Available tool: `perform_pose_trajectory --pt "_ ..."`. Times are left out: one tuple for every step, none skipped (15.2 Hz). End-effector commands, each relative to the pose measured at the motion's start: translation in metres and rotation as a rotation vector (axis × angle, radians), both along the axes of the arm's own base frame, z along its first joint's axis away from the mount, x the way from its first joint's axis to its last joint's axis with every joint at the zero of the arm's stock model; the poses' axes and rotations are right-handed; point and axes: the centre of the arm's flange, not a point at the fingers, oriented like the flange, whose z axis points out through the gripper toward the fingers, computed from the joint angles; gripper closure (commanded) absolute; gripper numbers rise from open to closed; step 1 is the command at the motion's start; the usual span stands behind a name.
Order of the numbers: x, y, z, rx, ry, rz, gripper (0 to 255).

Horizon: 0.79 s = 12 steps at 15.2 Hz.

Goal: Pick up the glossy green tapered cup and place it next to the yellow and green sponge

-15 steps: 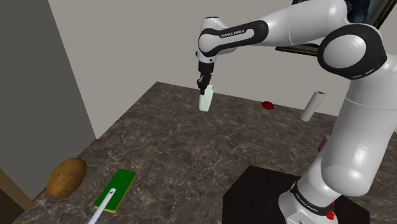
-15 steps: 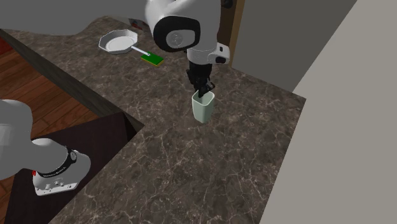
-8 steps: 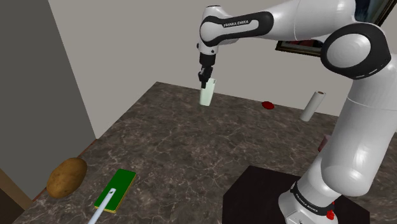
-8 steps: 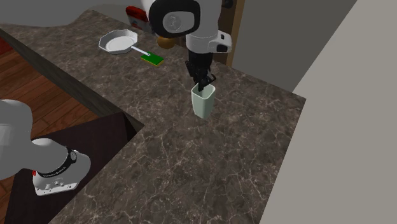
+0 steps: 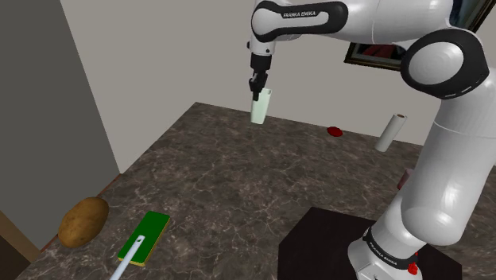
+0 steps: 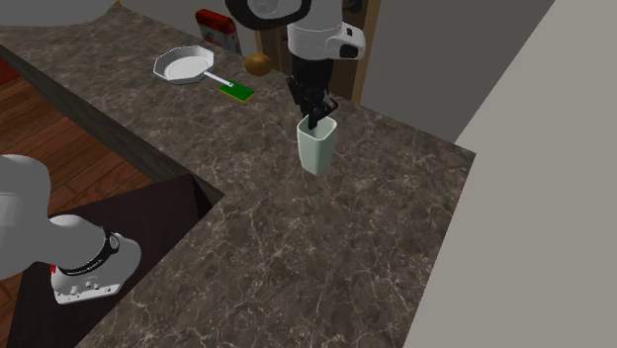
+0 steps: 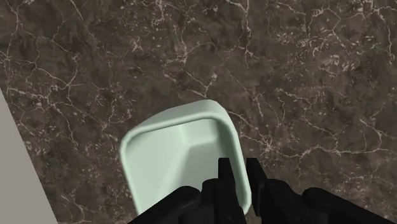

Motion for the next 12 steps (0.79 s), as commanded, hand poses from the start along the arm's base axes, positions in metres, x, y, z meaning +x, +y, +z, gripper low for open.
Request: perform_pose_trajectory --pt "0.000 0.000 0.010 0.000 0.000 0.000 255" --pt "0.000 0.000 0.016 0.000 0.000 0.000 255" --pt "0.000 0.000 0.021 0.000 0.000 0.000 255" --pt "0.000 0.000 0.026 0.000 0.000 0.000 255" --pt "0.000 0.000 0.031 0.000 0.000 0.000 255" --pt "0.000 0.000 0.037 0.000 0.000 0.000 255" --pt "0.000 0.000 0.042 0.000 0.000 0.000 255" --pt "0.000 0.000 0.047 0.000 0.000 0.000 255" --pt "0.000 0.000 0.052 0.000 0.000 0.000 255" --pt "0.000 0.000 0.058 0.000 0.000 0.000 255" --pt "0.000 0.000 0.063 0.000 0.000 0.000 255" --pt "0.000 0.000 0.068 0.000 0.000 0.000 255"
